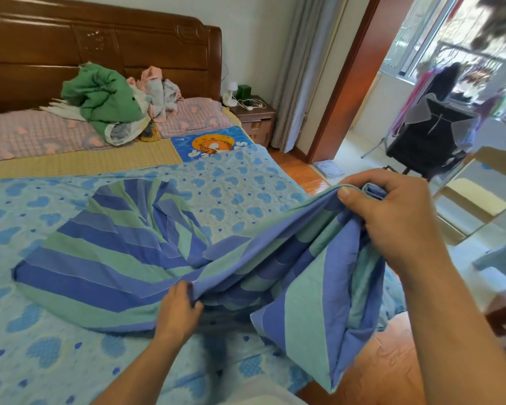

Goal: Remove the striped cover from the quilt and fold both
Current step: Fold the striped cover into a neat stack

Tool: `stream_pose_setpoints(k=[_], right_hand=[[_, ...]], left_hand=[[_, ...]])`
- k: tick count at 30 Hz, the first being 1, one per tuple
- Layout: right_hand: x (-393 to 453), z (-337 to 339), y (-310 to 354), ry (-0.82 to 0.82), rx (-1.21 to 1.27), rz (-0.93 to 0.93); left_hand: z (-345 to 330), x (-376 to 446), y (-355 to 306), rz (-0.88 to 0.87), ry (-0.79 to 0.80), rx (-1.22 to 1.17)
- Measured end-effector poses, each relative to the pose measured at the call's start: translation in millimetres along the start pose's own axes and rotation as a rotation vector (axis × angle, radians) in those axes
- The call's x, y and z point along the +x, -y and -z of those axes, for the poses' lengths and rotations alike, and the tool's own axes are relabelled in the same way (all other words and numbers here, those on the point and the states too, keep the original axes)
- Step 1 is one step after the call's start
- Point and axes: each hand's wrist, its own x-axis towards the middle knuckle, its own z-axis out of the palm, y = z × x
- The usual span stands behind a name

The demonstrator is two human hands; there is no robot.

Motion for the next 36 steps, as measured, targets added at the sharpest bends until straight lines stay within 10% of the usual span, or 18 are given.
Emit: stream_pose_setpoints(k=[13, 21, 24, 30, 33, 36], right_hand=[[22.9, 15.7, -23.5, -0.354, -0.091, -0.021], [86.0, -8.9, -67.0, -0.524, -0.021, -0.153], [76.6, -20.4, -99.7, -0.286, 0.001, -0.086], [-12.5, -39.4, -222.3, 0.981, -0.921, -0.208], [-71.5, -60.2, -266.7, 1.004, -1.149, -0.3], [-104.8, -66.6, -279.5, 0.841, -1.093, -0.308]], left_hand=[[40.3, 4.1, 61.0, 0.082, -0.123, 0.31], [221.5, 74.8, 94.8, 0.159, -0.592, 0.19], [253.0, 83.1, 95.6, 0.193, -0.732, 0.15], [178.4, -8.3, 196.7, 0.065, -0.144, 0.779], [131.6, -44.5, 223.2, 0.146, 0.13, 0.87], [104.2, -58.9, 234.9, 0.231, -0.027, 0.674]])
